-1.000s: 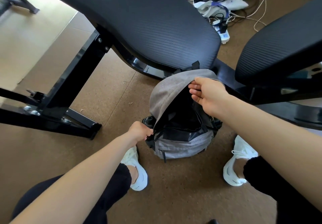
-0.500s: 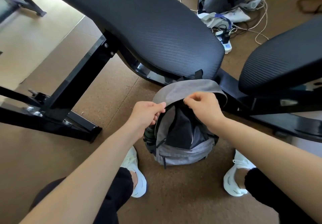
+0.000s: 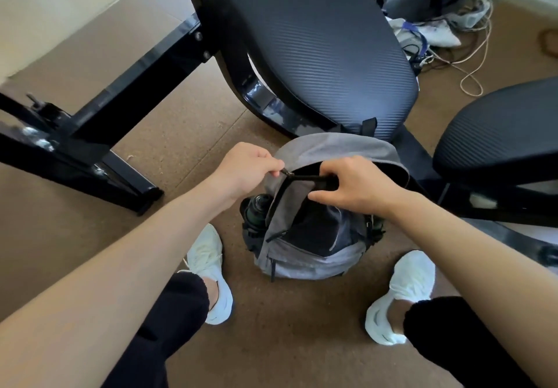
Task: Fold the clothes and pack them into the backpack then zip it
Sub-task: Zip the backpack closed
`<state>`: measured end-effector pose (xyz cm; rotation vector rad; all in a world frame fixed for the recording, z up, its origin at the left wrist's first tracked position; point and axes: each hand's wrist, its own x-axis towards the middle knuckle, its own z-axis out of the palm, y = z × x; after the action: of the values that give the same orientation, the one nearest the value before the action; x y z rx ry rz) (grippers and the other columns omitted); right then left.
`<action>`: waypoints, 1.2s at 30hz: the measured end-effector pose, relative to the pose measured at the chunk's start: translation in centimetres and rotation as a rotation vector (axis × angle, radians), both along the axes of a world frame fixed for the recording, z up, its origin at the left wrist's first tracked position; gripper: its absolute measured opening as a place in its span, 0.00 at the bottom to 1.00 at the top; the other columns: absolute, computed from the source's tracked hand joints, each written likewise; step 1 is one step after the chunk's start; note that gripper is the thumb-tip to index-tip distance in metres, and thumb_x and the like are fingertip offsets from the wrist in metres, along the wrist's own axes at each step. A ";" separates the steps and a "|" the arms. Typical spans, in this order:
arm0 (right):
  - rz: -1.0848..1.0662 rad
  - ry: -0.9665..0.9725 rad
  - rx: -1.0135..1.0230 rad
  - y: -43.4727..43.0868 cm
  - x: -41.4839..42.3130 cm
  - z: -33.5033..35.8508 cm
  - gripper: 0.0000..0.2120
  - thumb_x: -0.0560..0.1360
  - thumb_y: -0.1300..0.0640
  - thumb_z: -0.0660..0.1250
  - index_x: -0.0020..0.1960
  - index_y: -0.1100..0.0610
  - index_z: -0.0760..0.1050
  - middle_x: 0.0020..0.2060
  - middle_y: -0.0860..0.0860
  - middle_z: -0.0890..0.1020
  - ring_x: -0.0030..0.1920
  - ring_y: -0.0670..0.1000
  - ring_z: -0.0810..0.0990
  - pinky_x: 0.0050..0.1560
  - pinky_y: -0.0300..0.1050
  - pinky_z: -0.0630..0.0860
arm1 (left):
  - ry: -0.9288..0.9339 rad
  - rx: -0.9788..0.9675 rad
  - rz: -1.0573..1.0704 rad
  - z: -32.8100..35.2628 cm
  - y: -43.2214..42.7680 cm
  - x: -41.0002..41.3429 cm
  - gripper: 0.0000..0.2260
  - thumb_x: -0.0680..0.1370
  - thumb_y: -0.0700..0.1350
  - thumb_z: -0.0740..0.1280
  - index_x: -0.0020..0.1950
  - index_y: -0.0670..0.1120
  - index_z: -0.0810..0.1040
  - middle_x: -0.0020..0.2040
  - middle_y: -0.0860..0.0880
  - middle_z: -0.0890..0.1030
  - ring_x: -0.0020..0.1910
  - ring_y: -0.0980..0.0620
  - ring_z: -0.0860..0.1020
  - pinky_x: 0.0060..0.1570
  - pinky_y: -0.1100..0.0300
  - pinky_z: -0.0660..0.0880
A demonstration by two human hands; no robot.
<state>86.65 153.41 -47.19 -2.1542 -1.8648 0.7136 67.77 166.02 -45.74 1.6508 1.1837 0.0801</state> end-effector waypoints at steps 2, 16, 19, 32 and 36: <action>-0.037 0.032 0.001 -0.2 0.2 0.8 0.17 0.72 0.39 0.74 0.43 0.52 0.78 0.30 0.44 0.77 0.33 0.45 0.76 0.35 0.46 0.72 | -0.012 0.026 0.041 -0.3 0.4 -0.2 0.15 0.78 0.45 0.72 0.31 0.46 0.80 0.21 0.56 0.68 0.22 0.60 0.66 0.32 0.59 0.63; -0.157 0.069 0.196 0.9 -5.1 0.1 0.10 0.77 0.45 0.69 0.43 0.51 0.77 0.34 0.48 0.81 0.38 0.55 0.80 0.38 0.51 0.76 | -0.050 0.217 -0.357 0.1 -0.5 0.6 0.13 0.75 0.47 0.73 0.33 0.46 0.77 0.26 0.57 0.72 0.29 0.60 0.69 0.38 0.58 0.67; -0.149 0.070 0.188 1.2 -5.0 0.1 0.09 0.79 0.47 0.67 0.42 0.49 0.74 0.32 0.47 0.77 0.39 0.56 0.79 0.38 0.51 0.73 | -0.170 0.159 -0.412 0.9 0.0 0.0 0.13 0.69 0.56 0.67 0.36 0.46 0.77 0.33 0.52 0.76 0.34 0.57 0.72 0.37 0.63 0.69; -0.150 0.065 0.134 0.6 -3.9 0.8 0.23 0.85 0.44 0.57 0.33 0.52 0.70 0.28 0.46 0.71 0.34 0.53 0.72 0.38 0.54 0.72 | 0.208 0.549 -0.556 -3.3 -0.6 0.1 0.08 0.77 0.57 0.71 0.51 0.57 0.77 0.44 0.54 0.81 0.44 0.45 0.81 0.46 0.46 0.79; -0.231 -0.011 0.066 -0.5 -1.8 0.5 0.26 0.84 0.42 0.55 0.30 0.51 0.63 0.29 0.47 0.71 0.35 0.53 0.71 0.36 0.50 0.64 | 0.255 0.611 -0.513 -3.5 -0.4 0.1 0.13 0.78 0.56 0.70 0.42 0.52 0.69 0.40 0.51 0.79 0.42 0.41 0.78 0.40 0.48 0.76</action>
<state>84.88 152.88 -46.70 -2.2843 -1.5851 0.5845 67.91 165.65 -49.20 2.5251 0.9261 -0.1078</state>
